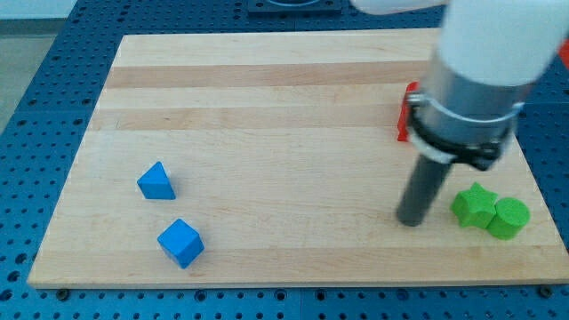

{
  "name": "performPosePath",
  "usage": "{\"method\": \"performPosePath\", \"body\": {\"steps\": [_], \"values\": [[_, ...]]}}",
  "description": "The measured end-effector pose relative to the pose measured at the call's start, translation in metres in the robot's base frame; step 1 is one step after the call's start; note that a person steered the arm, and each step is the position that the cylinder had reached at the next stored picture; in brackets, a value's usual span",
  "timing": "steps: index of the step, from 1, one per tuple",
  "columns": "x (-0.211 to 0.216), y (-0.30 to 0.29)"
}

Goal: Push blue cube towards the center of the board

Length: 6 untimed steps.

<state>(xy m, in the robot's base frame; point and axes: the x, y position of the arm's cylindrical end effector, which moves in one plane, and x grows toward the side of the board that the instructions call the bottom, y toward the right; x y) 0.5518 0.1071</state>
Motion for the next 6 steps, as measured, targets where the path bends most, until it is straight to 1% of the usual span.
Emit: {"method": "performPosePath", "body": {"steps": [1, 2, 3, 4, 5, 6], "values": [[-0.001, -0.064], [-0.012, -0.123], [-0.042, -0.177], [-0.092, -0.229], [-0.155, -0.274], [-0.145, -0.338]]}}
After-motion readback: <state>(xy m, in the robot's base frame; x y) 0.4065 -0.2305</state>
